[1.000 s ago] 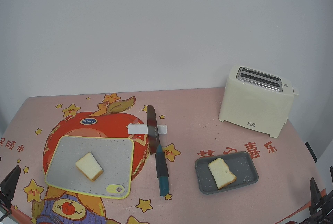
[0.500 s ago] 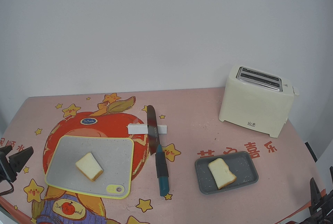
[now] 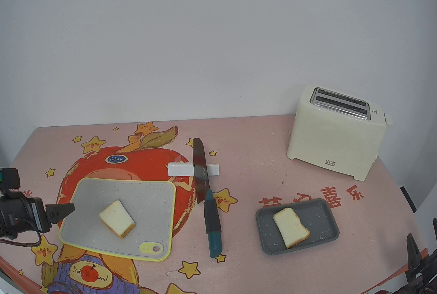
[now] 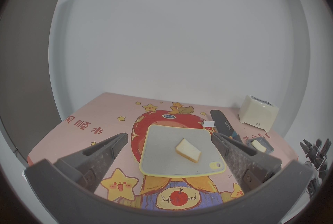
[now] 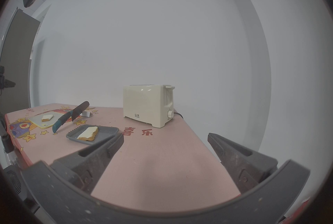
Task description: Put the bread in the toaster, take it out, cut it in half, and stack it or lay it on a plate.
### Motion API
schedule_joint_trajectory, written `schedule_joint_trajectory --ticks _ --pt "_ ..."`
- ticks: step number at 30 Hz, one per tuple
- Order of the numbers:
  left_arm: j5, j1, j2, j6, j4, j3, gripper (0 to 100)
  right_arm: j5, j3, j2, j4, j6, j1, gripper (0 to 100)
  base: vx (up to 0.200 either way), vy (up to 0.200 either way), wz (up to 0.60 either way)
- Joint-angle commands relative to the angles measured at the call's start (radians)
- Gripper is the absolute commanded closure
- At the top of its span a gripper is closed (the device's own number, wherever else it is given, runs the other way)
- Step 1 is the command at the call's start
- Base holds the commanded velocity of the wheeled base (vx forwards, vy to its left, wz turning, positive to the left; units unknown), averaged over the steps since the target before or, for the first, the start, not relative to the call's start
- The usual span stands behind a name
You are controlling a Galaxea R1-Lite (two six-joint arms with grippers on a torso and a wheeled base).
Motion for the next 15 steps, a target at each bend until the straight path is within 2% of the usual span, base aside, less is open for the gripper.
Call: schedule_joint_trajectory --ticks 1,15 --pt "0.007 -0.026 0.082 -0.002 -0.008 0.0 0 0.0 0.016 0.003 0.0 0.0 0.0 0 0.0 0.0 0.0" --pt "0.007 -0.029 0.23 -0.005 -0.011 -0.056 0 0.0 0.016 0.003 0.0 0.0 0.0 0 0.0 0.0 0.0"
